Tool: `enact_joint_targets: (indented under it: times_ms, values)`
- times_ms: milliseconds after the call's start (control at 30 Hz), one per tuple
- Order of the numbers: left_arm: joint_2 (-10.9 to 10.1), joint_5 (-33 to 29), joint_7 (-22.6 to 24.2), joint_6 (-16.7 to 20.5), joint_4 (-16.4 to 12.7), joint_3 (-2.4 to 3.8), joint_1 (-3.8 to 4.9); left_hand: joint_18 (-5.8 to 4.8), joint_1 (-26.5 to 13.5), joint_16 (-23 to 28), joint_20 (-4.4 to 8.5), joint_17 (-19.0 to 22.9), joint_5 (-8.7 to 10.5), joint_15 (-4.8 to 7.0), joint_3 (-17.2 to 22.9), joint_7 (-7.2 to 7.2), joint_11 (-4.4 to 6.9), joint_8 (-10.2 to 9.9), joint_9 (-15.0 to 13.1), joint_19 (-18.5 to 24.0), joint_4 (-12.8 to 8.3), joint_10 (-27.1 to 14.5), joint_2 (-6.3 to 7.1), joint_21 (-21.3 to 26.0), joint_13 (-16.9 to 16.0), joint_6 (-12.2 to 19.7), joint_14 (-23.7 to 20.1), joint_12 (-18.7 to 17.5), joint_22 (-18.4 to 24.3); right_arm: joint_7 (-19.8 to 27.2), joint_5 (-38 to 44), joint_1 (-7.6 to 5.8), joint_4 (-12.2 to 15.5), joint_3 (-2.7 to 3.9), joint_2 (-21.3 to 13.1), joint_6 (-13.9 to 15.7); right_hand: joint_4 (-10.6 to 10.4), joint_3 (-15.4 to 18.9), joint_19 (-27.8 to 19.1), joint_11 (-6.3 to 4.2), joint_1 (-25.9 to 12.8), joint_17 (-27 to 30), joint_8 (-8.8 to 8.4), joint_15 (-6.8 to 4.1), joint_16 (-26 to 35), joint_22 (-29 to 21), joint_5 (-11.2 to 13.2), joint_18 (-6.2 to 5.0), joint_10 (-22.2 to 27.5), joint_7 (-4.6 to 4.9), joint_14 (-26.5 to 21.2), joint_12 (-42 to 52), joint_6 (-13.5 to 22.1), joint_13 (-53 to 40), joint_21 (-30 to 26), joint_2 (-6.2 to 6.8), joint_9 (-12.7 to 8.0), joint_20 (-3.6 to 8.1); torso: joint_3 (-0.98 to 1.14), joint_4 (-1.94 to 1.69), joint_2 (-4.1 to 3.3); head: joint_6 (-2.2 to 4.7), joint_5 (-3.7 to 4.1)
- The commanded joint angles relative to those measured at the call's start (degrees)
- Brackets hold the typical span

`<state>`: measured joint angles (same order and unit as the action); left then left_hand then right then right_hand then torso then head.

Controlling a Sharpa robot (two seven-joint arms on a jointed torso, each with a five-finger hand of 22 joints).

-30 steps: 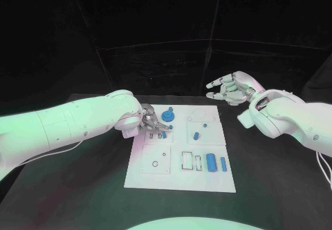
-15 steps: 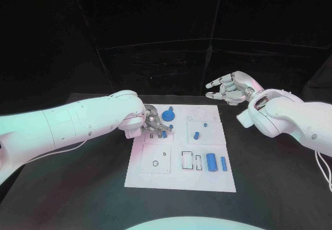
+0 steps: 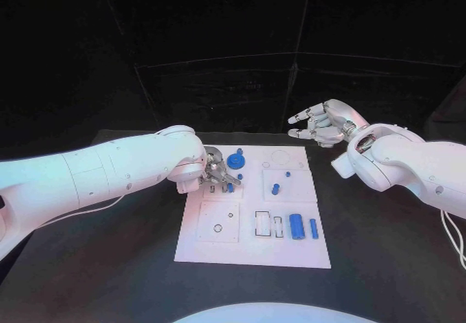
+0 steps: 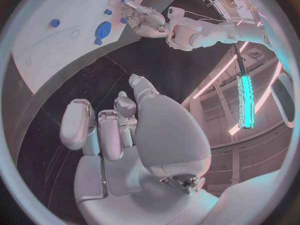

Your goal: Assemble the parts on the task board

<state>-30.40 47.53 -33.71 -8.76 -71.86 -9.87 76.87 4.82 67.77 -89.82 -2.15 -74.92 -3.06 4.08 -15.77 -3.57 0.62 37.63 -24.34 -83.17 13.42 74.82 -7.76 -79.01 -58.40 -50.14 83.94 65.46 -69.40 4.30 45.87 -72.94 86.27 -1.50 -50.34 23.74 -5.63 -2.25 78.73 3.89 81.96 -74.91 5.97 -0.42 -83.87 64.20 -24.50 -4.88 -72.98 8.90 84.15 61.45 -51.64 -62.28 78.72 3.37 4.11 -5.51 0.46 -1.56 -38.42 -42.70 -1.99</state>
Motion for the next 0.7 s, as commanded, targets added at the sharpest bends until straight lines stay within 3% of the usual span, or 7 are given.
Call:
enact_joint_targets:
  times_ms: [33, 367, 700]
  values:
    - [0.06, 0.39, -0.47, -1.02, 0.06, 0.02, 0.11, -0.93, 0.75, -0.18, 0.26, -15.08, 0.18, 0.2, 0.08, -0.07, -0.02, 0.36, -0.15, 0.13, -0.45, -0.49, 0.14, -0.21, 0.03, 0.37, 6.06, 0.12, 0.03, -0.3, 0.22, -0.14, -0.03, 0.05, -0.04, -0.84, -0.01, -0.28, -0.26, -0.27, -0.25, -4.13, 0.36, -0.39, 0.19, -0.09, -0.33, -0.15, 0.02, 0.08, 3.28, -0.2, -0.45, 0.07, -0.37, 0.21, -0.06, 0.29, -0.01, -0.03, 0.02, -0.08, -0.02]
    - [0.42, 0.42, -0.51, -1.34, 0.18, 0.02, 0.11, -0.92, 1.64, -0.18, 0.24, -15.08, 0.17, 0.18, 0.78, -0.08, -0.02, 0.98, -0.53, 0.19, -1.1, -0.51, -0.22, -0.22, -0.01, 0.75, 6.06, 0.21, -0.01, -0.56, 0.37, -0.14, -0.33, 0.05, 0.21, -1.36, -0.01, -0.28, -0.26, -0.27, -0.25, -4.13, 0.36, -0.39, 0.19, -0.09, -0.33, -0.15, 0.02, 0.08, 3.28, -0.2, -0.45, 0.07, -0.37, 0.21, -0.06, 0.29, 0.0, 0.02, -0.05, -0.15, 0.1]
    - [0.69, 0.42, -0.5, -1.92, 0.41, 0.02, 0.11, -0.9, 4.37, -0.18, 0.24, -15.08, 0.16, 0.21, 3.2, -0.07, 0.0, 2.13, -1.22, 0.31, -3.5, -0.54, -0.93, -0.2, -0.04, 1.53, 6.06, 0.34, -0.03, -0.65, 0.39, -0.14, -0.73, 0.04, 0.55, -1.81, -0.02, -0.33, -0.27, -0.28, -0.29, -4.11, 0.38, -0.39, 0.21, -0.11, -0.35, -0.15, 0.01, 0.07, 3.27, -0.22, -0.49, 0.1, -0.38, 0.2, -0.06, 0.29, -0.01, -0.03, -0.05, -0.35, 0.26]
